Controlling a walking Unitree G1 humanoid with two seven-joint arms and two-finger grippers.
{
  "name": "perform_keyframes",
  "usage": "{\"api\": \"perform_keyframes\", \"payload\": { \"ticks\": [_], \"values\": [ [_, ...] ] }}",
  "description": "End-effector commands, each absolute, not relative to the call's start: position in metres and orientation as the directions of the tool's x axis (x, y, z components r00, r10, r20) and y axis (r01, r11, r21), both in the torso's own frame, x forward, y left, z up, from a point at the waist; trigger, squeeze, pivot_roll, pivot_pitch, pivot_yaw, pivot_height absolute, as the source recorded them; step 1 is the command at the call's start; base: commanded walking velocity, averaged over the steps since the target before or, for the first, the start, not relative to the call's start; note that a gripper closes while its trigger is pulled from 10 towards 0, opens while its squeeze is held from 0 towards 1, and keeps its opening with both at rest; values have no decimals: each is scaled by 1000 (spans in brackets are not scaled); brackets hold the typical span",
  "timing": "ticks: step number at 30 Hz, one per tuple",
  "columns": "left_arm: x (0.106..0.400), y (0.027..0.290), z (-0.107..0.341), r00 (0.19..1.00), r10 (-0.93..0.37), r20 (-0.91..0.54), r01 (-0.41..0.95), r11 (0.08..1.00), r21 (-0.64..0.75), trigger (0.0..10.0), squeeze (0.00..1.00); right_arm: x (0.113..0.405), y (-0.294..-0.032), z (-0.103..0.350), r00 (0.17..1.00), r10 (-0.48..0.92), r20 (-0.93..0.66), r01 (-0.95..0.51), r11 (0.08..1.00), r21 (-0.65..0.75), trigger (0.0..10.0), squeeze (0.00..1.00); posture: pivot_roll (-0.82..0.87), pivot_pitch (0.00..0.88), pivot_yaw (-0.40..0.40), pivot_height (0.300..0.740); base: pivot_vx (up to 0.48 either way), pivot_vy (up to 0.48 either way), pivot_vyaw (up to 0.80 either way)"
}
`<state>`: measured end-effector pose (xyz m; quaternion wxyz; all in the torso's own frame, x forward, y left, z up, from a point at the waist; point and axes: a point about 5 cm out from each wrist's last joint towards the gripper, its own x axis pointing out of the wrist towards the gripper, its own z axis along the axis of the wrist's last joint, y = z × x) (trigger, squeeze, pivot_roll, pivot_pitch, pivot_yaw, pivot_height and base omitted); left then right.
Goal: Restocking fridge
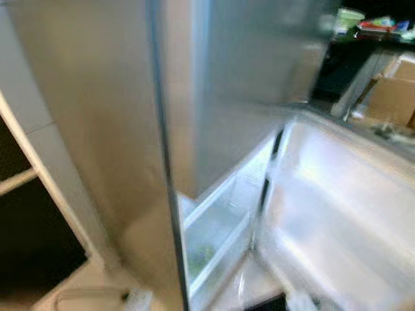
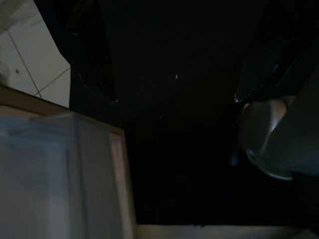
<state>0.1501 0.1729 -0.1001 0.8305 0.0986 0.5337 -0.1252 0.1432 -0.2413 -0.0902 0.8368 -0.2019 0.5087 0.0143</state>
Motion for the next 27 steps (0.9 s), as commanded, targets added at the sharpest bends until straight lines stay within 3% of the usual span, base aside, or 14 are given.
{"api": "perform_keyframes", "payload": {
  "ticks": [1, 5, 20, 27],
  "values": [
    [149, 173, -100, 395, -105, -913, 315, 949, 27, 10000, 0, 143, -235, -92, 484, -168, -859, -225, 924, -308, 10000, 0, -117, 6, 38, 740, 0, 0, 0],
    [150, 173, -100, 395, -110, -912, 315, 949, 21, 10000, 0, 142, -235, -93, 476, -177, -862, -220, 925, -311, 10000, 0, -120, 8, 39, 740, 0, 0, 0],
    [151, 173, -100, 402, -112, -909, 307, 951, 19, 10000, 0, 139, -236, -93, 463, -185, -867, -219, 924, -313, 10000, 0, -122, 6, 38, 740, 0, 0, -800],
    [153, 172, -99, 404, -126, -906, 325, 946, 14, 10000, 0, 140, -235, -93, 472, -179, -863, -218, 925, -311, 10000, 0, -118, 0, 39, 740, 0, -166, 0]
  ]
}}
